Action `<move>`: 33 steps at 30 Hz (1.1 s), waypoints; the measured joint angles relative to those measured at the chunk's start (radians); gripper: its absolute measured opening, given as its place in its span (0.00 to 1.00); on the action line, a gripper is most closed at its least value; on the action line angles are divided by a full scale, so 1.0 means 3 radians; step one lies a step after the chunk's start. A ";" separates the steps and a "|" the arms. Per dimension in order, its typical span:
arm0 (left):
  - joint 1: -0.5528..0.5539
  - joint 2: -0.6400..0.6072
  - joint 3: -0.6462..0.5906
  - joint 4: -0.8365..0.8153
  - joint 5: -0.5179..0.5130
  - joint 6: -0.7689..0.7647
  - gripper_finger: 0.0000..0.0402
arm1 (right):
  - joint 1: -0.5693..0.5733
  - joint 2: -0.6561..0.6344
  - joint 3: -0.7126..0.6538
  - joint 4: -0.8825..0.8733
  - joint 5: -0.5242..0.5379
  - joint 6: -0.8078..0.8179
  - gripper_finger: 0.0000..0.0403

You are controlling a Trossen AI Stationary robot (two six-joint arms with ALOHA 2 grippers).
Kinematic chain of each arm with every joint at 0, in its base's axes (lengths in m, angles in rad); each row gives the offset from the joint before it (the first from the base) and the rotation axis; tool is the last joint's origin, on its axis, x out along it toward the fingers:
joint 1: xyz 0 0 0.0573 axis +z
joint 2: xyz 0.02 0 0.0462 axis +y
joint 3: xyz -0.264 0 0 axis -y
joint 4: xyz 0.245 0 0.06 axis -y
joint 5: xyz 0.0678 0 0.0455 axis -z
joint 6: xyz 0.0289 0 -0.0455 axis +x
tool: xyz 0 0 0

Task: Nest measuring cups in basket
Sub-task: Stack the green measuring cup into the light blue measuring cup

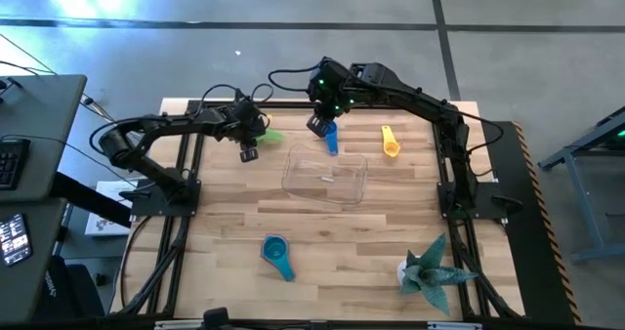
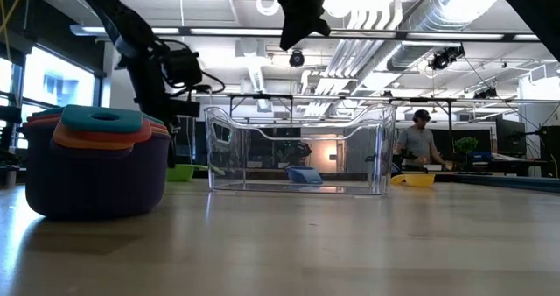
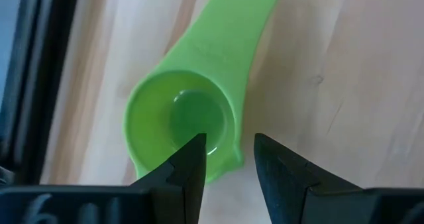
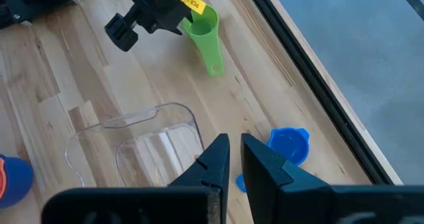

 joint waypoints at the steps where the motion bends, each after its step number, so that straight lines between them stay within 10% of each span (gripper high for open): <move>1: 0.0007 0.0030 0.0000 -0.0001 -0.0001 -0.0001 0.29 | 0.0001 0.0000 0.0000 0.0000 0.0003 0.0001 0.08; 33: -0.0031 0.0008 0.0023 -0.0142 0.0016 0.0197 0.01 | 0.0001 0.0000 0.0000 0.0000 0.0079 -0.0001 0.08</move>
